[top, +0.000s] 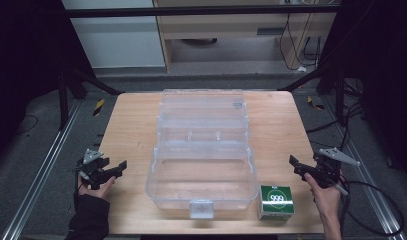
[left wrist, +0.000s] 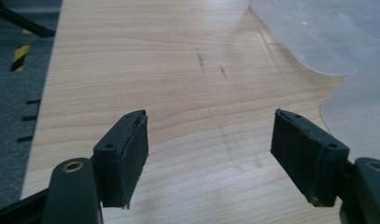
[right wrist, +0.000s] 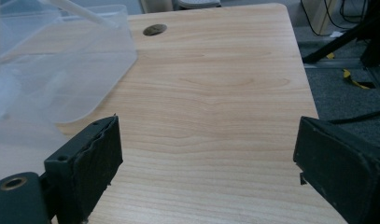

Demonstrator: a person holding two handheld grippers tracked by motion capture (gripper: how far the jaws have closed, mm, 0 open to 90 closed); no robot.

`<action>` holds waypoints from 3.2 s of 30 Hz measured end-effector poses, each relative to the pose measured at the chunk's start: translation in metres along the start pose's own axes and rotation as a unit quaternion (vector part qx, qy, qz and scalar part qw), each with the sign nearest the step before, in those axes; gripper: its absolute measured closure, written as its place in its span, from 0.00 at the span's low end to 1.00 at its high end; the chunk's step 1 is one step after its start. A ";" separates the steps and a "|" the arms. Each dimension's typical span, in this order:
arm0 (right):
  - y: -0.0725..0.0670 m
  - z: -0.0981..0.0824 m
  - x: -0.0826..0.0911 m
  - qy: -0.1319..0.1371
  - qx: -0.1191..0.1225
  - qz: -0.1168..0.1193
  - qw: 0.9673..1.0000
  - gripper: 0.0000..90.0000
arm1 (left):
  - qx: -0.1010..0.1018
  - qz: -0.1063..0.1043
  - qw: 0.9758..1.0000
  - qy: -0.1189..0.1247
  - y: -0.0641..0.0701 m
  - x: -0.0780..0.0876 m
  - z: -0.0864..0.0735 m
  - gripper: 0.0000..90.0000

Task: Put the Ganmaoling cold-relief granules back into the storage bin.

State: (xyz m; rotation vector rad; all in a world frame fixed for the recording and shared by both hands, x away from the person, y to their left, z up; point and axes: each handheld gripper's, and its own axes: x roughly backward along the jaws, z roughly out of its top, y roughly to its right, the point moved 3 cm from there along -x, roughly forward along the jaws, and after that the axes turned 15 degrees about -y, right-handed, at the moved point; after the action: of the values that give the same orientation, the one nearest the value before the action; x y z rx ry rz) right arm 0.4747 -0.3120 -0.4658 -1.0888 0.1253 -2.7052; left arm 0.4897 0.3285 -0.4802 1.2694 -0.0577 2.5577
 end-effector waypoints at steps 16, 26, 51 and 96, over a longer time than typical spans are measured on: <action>-0.027 0.019 0.026 -0.015 0.068 0.055 0.996 0.01 | -0.023 0.000 0.999 -0.024 0.008 -0.005 -0.001 0.31; -0.042 0.042 0.048 0.013 0.104 0.059 0.993 0.07 | -0.030 -0.002 0.999 -0.036 0.010 -0.009 -0.002 0.31; -0.078 0.059 0.059 -0.066 0.265 0.086 0.958 0.08 | -0.042 -0.004 0.998 -0.051 0.014 -0.014 -0.004 0.31; -0.109 0.013 0.052 -0.241 0.454 0.104 0.851 0.03 | -0.049 -0.005 0.997 -0.061 0.016 -0.017 -0.004 0.31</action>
State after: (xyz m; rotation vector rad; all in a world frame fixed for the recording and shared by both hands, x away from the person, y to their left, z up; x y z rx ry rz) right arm 0.4283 -0.2181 -0.4041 -1.2382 -0.9512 -1.8041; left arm 0.4922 0.3098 -0.4944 1.3832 -0.1993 2.4342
